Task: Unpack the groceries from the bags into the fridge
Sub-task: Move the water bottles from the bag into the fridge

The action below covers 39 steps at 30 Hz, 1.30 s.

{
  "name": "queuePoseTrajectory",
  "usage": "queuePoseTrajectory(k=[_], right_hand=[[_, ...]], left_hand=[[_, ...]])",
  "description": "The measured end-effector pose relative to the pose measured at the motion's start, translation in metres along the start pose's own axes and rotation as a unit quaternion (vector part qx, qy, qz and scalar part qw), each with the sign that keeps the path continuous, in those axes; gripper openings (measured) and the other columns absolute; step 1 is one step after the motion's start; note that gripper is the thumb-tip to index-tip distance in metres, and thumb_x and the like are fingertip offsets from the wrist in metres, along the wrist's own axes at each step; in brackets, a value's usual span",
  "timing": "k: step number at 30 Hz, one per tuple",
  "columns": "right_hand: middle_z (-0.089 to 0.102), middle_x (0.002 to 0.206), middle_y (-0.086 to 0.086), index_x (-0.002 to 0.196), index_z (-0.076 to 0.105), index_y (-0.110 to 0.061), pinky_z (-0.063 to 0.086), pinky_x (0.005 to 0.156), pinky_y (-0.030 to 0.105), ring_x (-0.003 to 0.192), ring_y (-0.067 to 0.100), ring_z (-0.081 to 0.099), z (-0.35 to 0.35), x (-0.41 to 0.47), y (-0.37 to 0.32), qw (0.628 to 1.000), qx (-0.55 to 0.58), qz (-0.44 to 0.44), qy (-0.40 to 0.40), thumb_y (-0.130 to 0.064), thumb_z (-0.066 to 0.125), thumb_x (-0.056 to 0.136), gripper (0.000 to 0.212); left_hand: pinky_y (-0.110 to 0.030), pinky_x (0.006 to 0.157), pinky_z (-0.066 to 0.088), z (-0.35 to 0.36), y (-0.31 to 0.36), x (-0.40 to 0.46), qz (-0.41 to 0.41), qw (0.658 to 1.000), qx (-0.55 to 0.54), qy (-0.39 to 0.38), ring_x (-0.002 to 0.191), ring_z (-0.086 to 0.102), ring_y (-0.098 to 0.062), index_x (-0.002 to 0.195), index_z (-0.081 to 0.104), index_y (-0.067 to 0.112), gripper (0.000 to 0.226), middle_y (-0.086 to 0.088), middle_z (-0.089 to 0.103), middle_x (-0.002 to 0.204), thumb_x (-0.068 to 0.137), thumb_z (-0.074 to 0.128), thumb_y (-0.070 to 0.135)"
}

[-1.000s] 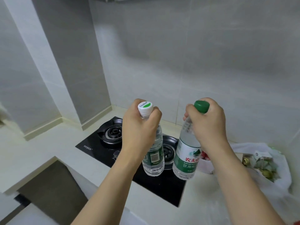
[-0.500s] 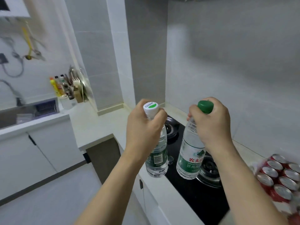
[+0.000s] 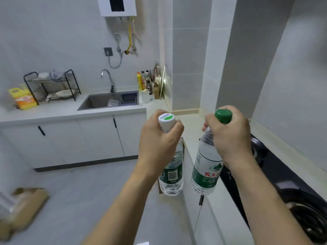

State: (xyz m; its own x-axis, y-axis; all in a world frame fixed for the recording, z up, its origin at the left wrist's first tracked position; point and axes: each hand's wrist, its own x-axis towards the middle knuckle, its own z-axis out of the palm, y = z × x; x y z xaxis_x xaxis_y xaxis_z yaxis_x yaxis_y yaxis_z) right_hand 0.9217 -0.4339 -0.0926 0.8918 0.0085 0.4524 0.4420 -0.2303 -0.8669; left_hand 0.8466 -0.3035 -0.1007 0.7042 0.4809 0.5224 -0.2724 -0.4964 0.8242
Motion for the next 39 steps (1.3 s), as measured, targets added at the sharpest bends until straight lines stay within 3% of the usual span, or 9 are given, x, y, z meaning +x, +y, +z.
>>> queuePoseTrajectory(k=[14,23,28,33,39], right_hand=[[0.067,0.073,0.005,0.081,0.060,-0.014,0.053,0.061,0.033,0.069,0.021,0.066,0.167,-0.050,-0.075,0.982,0.086,-0.049,-0.164,-0.023,0.065,0.084,0.010],[0.065,0.071,0.003,0.083,0.060,-0.013,0.052,0.060,0.034,0.064,0.012,0.062,0.241,-0.098,-0.116,0.950,0.135,-0.083,-0.269,-0.023,0.064,0.083,0.011],[0.065,0.071,0.004,0.083,0.059,-0.014,0.057,0.070,0.049,0.071,0.022,0.066,0.276,-0.123,-0.140,0.918,0.171,-0.098,-0.344,-0.025,0.065,0.083,0.012],[0.067,0.070,0.003,0.081,0.058,-0.016,0.058,0.069,0.046,0.067,0.016,0.067,0.301,-0.146,-0.164,0.881,0.214,-0.107,-0.407,-0.024,0.065,0.085,0.011],[0.065,0.069,0.009,0.077,0.057,-0.012,0.055,0.067,0.050,0.069,0.029,0.064,0.328,-0.193,-0.200,0.814,0.272,-0.127,-0.498,-0.024,0.064,0.082,0.015]], left_hand=[[-0.050,0.062,0.052,-0.173,-0.044,0.005,-0.016,0.989,0.060,0.136,0.066,0.063,-0.033,0.080,0.057,0.015,0.012,-0.013,0.065,0.070,0.088,0.065,0.016],[-0.052,0.064,0.052,-0.258,-0.059,-0.019,-0.036,0.966,0.125,0.224,0.067,0.063,-0.033,0.081,0.057,0.011,0.015,-0.014,0.065,0.071,0.087,0.064,0.023],[-0.046,0.061,0.052,-0.295,-0.056,-0.038,-0.058,0.938,0.182,0.289,0.064,0.062,-0.029,0.080,0.057,0.011,0.015,-0.012,0.064,0.069,0.089,0.065,0.020],[-0.040,0.059,0.050,-0.326,-0.043,-0.059,-0.075,0.905,0.225,0.354,0.063,0.060,-0.029,0.078,0.055,0.013,0.016,-0.013,0.064,0.069,0.088,0.066,0.019],[-0.039,0.058,0.047,-0.363,-0.021,-0.100,-0.097,0.840,0.286,0.450,0.064,0.058,-0.030,0.079,0.056,0.007,0.020,-0.015,0.063,0.070,0.086,0.065,0.023]])
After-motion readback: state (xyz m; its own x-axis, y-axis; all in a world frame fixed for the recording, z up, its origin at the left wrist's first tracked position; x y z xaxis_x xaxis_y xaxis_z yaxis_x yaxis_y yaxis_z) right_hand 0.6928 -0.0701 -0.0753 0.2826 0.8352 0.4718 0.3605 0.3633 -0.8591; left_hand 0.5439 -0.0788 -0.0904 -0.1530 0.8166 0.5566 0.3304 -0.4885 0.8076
